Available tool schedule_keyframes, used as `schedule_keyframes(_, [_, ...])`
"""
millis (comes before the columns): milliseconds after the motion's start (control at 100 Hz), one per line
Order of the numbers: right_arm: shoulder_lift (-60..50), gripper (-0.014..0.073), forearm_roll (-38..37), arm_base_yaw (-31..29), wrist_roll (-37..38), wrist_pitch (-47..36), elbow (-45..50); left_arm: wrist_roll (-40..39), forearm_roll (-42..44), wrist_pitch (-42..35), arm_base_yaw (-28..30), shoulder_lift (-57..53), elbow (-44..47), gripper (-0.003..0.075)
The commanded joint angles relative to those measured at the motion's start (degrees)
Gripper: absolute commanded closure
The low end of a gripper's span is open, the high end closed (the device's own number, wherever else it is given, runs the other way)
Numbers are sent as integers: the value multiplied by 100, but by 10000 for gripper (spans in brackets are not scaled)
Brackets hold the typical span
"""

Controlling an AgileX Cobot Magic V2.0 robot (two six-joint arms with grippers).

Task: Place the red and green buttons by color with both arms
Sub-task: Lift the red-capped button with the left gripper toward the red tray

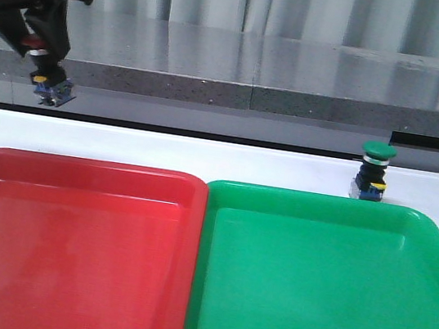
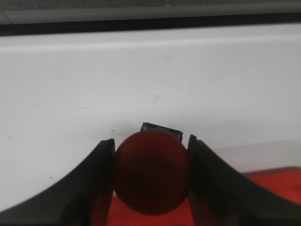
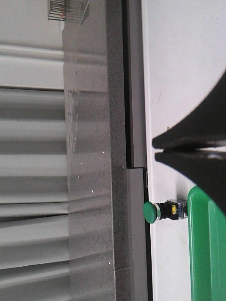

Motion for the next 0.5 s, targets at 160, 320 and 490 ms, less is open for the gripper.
schedule_keyframes(160, [-116,658,-59,-39,3,-482,-107,-811,505,-638,-702,-1288,1053,573])
schedule_keyframes(320, [-116,658,-59,-39,3,-482,-107,-1807,1376,-658,-1147,-1872,1929,573])
schedule_keyframes(490, [-116,658,-59,-39,3,-482,-107,-2391,1748,-794,-1731,-2191,2684,573])
